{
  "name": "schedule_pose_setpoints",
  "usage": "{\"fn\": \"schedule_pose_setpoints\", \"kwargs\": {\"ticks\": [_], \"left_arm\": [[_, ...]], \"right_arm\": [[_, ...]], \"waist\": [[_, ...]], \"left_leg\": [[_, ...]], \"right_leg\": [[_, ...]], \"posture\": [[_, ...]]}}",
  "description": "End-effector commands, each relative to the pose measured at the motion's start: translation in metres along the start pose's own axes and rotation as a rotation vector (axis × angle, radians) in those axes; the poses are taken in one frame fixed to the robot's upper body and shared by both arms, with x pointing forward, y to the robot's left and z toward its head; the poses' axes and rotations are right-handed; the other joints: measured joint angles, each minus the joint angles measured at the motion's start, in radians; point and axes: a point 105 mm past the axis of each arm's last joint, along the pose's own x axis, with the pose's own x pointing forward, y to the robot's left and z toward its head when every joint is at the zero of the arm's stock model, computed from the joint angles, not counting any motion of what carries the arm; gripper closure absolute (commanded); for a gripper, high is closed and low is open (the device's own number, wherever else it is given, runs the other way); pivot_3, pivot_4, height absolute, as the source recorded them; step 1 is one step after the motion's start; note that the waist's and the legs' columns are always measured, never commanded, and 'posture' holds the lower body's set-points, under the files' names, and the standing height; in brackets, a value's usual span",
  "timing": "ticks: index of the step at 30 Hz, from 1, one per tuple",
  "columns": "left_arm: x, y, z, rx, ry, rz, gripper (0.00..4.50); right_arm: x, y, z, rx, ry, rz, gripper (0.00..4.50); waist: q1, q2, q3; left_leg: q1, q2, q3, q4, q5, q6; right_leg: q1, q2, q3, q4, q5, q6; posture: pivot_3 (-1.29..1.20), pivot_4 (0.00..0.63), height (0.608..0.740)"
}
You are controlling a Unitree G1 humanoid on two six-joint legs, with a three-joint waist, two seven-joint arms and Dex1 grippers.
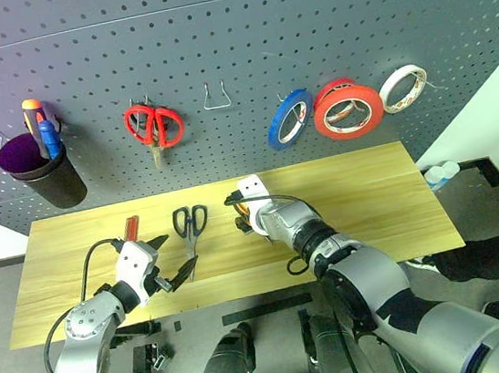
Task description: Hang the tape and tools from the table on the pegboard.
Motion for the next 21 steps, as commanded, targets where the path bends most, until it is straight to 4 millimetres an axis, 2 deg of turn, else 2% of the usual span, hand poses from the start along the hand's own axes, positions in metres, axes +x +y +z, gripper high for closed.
{"fn": "schedule_pose_setpoints", "kwargs": {"ticks": [1,4,5,7,11,21], "left_arm": [[-0.001,0.002,0.004,0.013,-0.021,0.008,0.00],[-0.001,0.002,0.004,0.012,-0.021,0.008,0.00],[-0.001,0.002,0.004,0.012,-0.021,0.008,0.00],[0.000,0.002,0.004,0.012,-0.023,0.007,0.00],[0.001,0.001,0.005,0.011,-0.026,0.005,0.00],[0.001,0.005,0.008,0.015,-0.036,0.015,0.00]], "right_arm": [[0.005,0.015,-0.039,0.058,0.143,0.023,0.56],[0.005,0.013,-0.038,0.069,0.138,0.019,0.56],[0.006,0.012,-0.037,0.060,0.133,0.018,0.74],[0.006,0.011,-0.036,0.036,0.125,0.009,1.16],[0.006,0.010,-0.035,0.007,0.124,0.006,2.41],[0.003,0.011,-0.029,-0.042,0.110,0.032,2.43]], "waist": [[0.001,0.000,0.000],[0.000,0.000,0.000],[0.000,0.000,0.000],[-0.001,0.000,0.000],[-0.004,0.000,0.000],[-0.004,0.000,0.000]], "left_leg": [[0.000,0.000,0.000,0.000,0.000,0.000],[0.000,0.000,0.000,0.000,0.000,0.000],[0.000,0.000,0.000,0.000,0.000,0.000],[0.000,0.000,0.000,0.000,0.000,0.000],[0.000,0.000,0.000,0.000,0.000,0.000],[0.000,0.001,0.000,0.000,0.000,0.000]], "right_leg": [[0.000,0.000,0.000,0.000,0.000,0.000],[0.000,0.000,0.000,0.000,0.000,0.000],[0.000,0.000,0.000,0.000,0.000,0.000],[0.000,0.000,0.000,0.000,0.000,0.000],[0.000,0.000,0.000,0.000,0.000,0.000],[-0.001,0.001,0.000,0.000,0.000,0.000]], "posture": [[0.04,0.284,0.740],[0.04,0.283,0.740],[0.04,0.282,0.740],[0.04,0.281,0.740],[0.03,0.278,0.740],[0.03,0.282,0.740]]}}
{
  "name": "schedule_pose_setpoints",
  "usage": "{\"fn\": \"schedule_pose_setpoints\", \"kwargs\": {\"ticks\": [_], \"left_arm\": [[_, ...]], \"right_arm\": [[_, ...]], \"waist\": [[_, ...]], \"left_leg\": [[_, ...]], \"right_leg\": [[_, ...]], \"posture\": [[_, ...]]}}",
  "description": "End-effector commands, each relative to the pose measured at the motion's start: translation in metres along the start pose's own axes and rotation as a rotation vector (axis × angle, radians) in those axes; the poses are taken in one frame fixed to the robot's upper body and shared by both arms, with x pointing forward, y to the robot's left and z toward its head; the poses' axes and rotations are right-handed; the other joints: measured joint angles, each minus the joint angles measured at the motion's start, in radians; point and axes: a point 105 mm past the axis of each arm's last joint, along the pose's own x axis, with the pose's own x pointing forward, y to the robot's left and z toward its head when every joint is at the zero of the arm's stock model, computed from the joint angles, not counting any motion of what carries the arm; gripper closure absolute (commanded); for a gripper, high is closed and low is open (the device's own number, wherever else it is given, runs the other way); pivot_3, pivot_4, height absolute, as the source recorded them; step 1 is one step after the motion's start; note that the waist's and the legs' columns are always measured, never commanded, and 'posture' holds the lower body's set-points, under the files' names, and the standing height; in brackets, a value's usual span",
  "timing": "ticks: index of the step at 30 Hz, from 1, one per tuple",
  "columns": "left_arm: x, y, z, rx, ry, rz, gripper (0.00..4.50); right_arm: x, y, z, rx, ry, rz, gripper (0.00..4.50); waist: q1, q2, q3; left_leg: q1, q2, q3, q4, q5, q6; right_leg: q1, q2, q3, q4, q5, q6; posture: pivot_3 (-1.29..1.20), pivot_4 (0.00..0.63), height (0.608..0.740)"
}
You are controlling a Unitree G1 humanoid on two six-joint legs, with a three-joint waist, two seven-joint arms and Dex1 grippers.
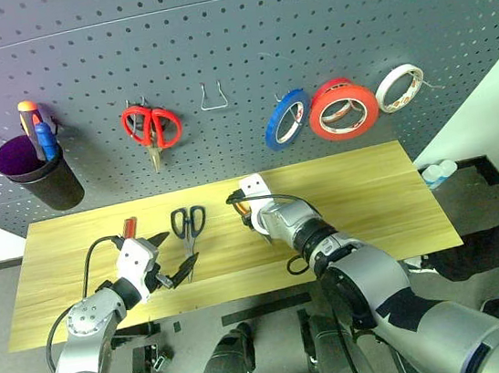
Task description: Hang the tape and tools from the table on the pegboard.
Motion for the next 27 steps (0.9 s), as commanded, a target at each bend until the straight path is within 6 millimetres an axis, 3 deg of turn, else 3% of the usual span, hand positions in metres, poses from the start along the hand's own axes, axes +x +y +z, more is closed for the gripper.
{"fn": "schedule_pose_setpoints", "kwargs": {"ticks": [1,7,13,18,22,27], "left_arm": [[-0.004,0.004,0.006,0.015,-0.024,0.016,0.00],[-0.009,0.008,0.008,0.019,-0.029,0.041,0.00],[-0.017,0.013,0.008,0.023,-0.028,0.068,0.00],[-0.018,0.015,0.009,0.024,-0.034,0.069,0.00],[-0.015,0.013,0.012,0.017,-0.056,0.058,0.00],[-0.014,0.007,0.010,0.016,-0.056,0.046,0.00]], "right_arm": [[0.003,0.013,-0.029,-0.014,0.104,0.054,2.43],[-0.012,0.002,-0.038,-0.116,0.045,0.081,2.43],[-0.060,-0.011,-0.049,-0.309,-0.129,0.091,2.43],[-0.088,-0.015,-0.052,-0.372,-0.189,0.113,2.43],[-0.106,-0.016,-0.043,-0.395,-0.237,0.124,2.43],[-0.130,-0.022,-0.018,-0.428,-0.351,0.118,2.43]], "waist": [[0.000,0.000,0.000],[0.003,0.000,0.000],[0.006,-0.001,0.000],[0.000,-0.001,-0.001],[0.003,-0.002,-0.001],[0.007,-0.004,-0.002]], "left_leg": [[0.000,0.000,0.000,0.000,0.000,0.000],[-0.003,0.000,0.000,0.000,0.000,0.000],[-0.006,-0.001,0.000,0.000,0.000,0.000],[-0.007,0.000,0.000,0.000,0.001,-0.001],[-0.007,0.002,0.000,-0.001,0.001,-0.001],[-0.008,0.001,0.000,0.001,0.001,-0.002]], "right_leg": [[0.000,0.000,0.000,0.000,0.000,0.000],[0.000,0.000,0.000,0.000,0.000,0.000],[-0.002,-0.001,0.000,-0.002,0.000,0.000],[-0.002,0.000,0.000,-0.002,0.000,0.000],[-0.003,0.001,-0.001,-0.002,0.000,0.000],[-0.003,0.001,-0.002,-0.003,0.000,0.000]], "posture": [[0.03,0.282,0.740],[0.01,0.275,0.740],[-0.01,0.256,0.740],[-0.02,0.237,0.740],[-0.03,0.214,0.740],[-0.04,0.193,0.740]]}}
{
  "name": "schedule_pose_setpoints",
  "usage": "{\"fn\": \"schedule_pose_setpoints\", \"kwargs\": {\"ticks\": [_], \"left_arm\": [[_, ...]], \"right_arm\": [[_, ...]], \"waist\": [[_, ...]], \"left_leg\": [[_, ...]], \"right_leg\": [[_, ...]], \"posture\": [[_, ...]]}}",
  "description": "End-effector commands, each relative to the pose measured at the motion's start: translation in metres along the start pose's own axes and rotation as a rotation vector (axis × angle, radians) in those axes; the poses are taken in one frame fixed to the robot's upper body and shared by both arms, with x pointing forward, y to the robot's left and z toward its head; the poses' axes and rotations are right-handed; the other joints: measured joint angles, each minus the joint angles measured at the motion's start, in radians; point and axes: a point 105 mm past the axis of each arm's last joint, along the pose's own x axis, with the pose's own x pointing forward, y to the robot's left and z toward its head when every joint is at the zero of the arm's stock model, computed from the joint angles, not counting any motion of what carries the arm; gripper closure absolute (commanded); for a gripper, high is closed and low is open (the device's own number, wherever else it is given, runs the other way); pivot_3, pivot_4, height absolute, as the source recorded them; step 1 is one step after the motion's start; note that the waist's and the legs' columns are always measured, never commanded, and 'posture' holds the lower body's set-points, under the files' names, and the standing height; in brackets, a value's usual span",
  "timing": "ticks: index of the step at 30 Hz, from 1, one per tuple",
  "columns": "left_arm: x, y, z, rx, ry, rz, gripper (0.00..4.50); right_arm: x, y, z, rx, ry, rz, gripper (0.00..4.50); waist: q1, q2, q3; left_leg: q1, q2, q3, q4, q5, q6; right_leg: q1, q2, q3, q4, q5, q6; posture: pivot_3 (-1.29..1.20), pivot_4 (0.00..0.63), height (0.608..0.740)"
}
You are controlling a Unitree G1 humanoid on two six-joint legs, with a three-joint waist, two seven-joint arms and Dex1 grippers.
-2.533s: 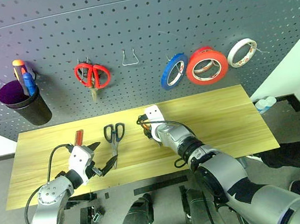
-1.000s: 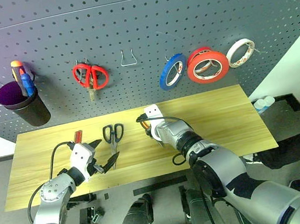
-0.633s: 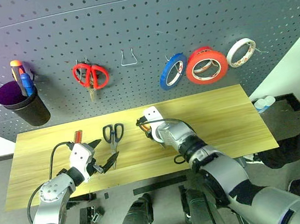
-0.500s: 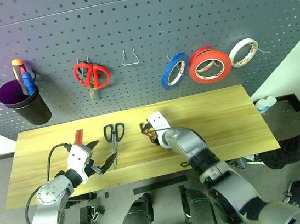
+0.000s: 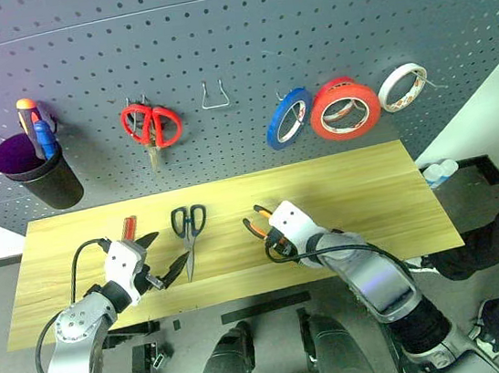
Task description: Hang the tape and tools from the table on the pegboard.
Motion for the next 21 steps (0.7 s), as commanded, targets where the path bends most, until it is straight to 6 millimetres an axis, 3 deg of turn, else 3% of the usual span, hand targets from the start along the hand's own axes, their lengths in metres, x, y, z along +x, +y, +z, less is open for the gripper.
{"fn": "schedule_pose_setpoints", "kwargs": {"ticks": [1,5,8,15,21], "left_arm": [[-0.002,-0.002,0.006,0.014,-0.034,-0.001,0.00],[0.003,-0.007,0.005,0.020,-0.057,-0.002,0.00],[0.010,-0.012,0.012,0.007,-0.093,-0.023,0.00],[0.021,-0.011,0.025,0.014,-0.154,-0.005,0.00],[0.028,-0.012,0.024,0.011,-0.165,0.013,0.00]], "right_arm": [[-0.021,-0.010,0.035,-0.042,-0.150,-0.011,2.43],[-0.044,-0.023,0.066,-0.119,-0.280,-0.034,2.43],[-0.052,-0.033,0.083,-0.141,-0.336,-0.048,2.43],[-0.076,-0.044,0.143,-0.206,-0.525,-0.022,2.43],[-0.095,-0.053,0.196,-0.155,-0.702,-0.025,2.43]], "waist": [[0.001,-0.001,-0.001],[0.000,-0.002,-0.002],[-0.001,-0.005,-0.006],[-0.003,-0.007,-0.021],[-0.005,-0.007,-0.038]], "left_leg": [[0.000,0.000,0.000,0.000,0.000,0.000],[0.000,0.000,0.000,0.001,0.002,-0.003],[0.000,0.000,0.000,0.001,0.003,-0.004],[0.000,0.000,0.001,0.002,0.003,-0.006],[0.000,0.000,0.002,0.003,0.004,-0.006]], "right_leg": [[0.000,0.000,0.000,0.000,0.000,0.000],[0.000,0.000,-0.001,0.000,0.000,0.000],[0.000,0.000,-0.002,0.001,0.001,0.000],[0.001,0.000,-0.002,0.001,0.001,-0.001],[0.001,0.000,-0.002,0.002,0.001,-0.001]], "posture": [[-0.05,0.189,0.740],[-0.06,0.173,0.740],[-0.07,0.163,0.740],[-0.06,0.134,0.740],[-0.05,0.112,0.740]]}}
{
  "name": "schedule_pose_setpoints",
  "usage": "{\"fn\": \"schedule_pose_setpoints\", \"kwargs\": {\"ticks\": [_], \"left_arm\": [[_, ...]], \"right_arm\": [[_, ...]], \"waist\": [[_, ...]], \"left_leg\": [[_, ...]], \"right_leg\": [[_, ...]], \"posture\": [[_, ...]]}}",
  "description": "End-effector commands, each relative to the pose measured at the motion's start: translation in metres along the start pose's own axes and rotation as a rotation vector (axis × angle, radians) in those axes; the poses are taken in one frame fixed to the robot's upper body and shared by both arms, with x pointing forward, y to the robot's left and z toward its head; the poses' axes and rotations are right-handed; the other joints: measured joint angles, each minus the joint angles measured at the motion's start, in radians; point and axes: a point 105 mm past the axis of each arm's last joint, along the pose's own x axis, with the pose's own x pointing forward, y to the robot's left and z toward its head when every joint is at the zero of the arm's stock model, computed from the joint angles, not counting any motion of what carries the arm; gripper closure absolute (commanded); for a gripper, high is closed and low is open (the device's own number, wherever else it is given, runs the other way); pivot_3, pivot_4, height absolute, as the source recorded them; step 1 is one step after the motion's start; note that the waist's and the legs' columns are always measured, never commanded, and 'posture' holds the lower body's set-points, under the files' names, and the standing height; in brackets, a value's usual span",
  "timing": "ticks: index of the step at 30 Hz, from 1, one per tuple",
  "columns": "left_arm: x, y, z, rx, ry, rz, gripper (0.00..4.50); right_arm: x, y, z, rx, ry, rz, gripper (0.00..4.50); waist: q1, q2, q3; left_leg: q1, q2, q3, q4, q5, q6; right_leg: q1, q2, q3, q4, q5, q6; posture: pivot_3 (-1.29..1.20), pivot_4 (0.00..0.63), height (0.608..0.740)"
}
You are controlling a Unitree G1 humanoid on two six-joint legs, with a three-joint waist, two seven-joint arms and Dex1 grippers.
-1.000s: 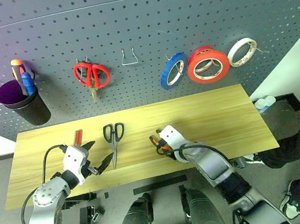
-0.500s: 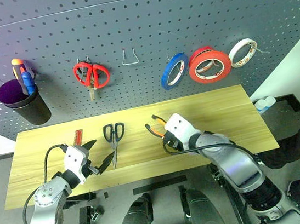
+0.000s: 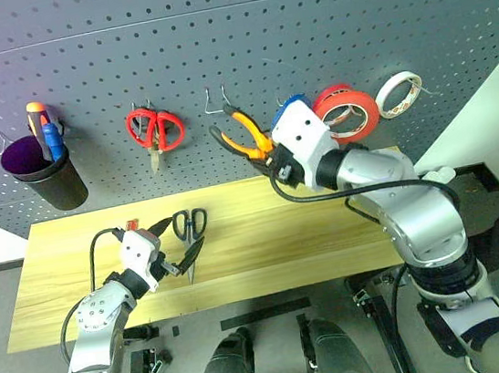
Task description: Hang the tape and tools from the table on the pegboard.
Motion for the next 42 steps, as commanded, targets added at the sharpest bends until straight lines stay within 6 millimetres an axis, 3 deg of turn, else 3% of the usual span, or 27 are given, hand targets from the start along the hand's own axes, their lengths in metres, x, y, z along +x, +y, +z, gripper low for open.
{"fn": "schedule_pose_setpoints", "kwargs": {"ticks": [1,8,16,22,25,30,42], "left_arm": [[0.003,0.000,0.002,0.015,-0.025,0.012,0.00],[0.015,0.001,0.004,0.024,-0.055,0.022,0.00],[0.021,0.018,0.012,0.038,-0.095,0.088,0.00],[0.024,0.027,0.032,0.050,-0.178,0.149,0.00],[0.024,0.034,0.042,0.046,-0.217,0.192,0.00],[0.022,0.029,0.051,0.018,-0.254,0.154,0.00],[0.018,0.024,0.058,-0.025,-0.271,0.115,0.00]], "right_arm": [[0.001,-0.015,0.050,0.021,-0.181,-0.046,2.43],[0.021,-0.029,0.090,0.148,-0.397,-0.115,2.43],[0.059,-0.032,0.074,0.152,-0.415,-0.198,2.43],[0.082,-0.040,0.059,0.192,-0.441,-0.269,2.43],[0.087,-0.038,0.060,0.205,-0.467,-0.264,2.43],[0.092,-0.038,0.066,0.237,-0.527,-0.265,2.43],[0.099,-0.034,0.070,0.255,-0.642,-0.342,2.43]], "waist": [[-0.001,0.001,-0.006],[-0.001,-0.001,-0.040],[-0.003,-0.001,-0.052],[-0.005,0.000,-0.054],[-0.003,0.000,-0.054],[-0.005,0.000,-0.054],[-0.002,-0.001,-0.054]], "left_leg": [[0.000,0.000,0.000,0.000,0.000,0.000],[0.000,0.000,0.000,0.004,0.000,0.000],[0.004,0.000,0.001,0.012,0.000,0.000],[0.005,0.010,0.006,0.012,0.000,-0.001],[0.005,0.011,0.008,0.013,0.001,-0.001],[0.005,0.012,0.014,0.012,0.001,-0.001],[0.006,0.014,0.017,0.013,0.001,-0.001]], "right_leg": [[0.000,0.000,0.000,0.001,0.000,0.000],[0.000,0.002,0.000,0.003,0.000,0.000],[0.002,0.005,0.004,0.012,0.002,-0.002],[-0.001,0.015,0.010,0.012,0.009,-0.008],[-0.002,0.016,0.012,0.013,0.010,-0.009],[-0.004,0.017,0.018,0.014,0.011,-0.009],[-0.005,0.020,0.021,0.015,0.012,-0.010]], "posture": [[-0.05,0.108,0.740],[-0.06,0.089,0.740],[-0.06,0.084,0.740],[-0.03,0.088,0.740],[-0.03,0.090,0.740],[-0.01,0.091,0.740],[0.01,0.096,0.740]]}}
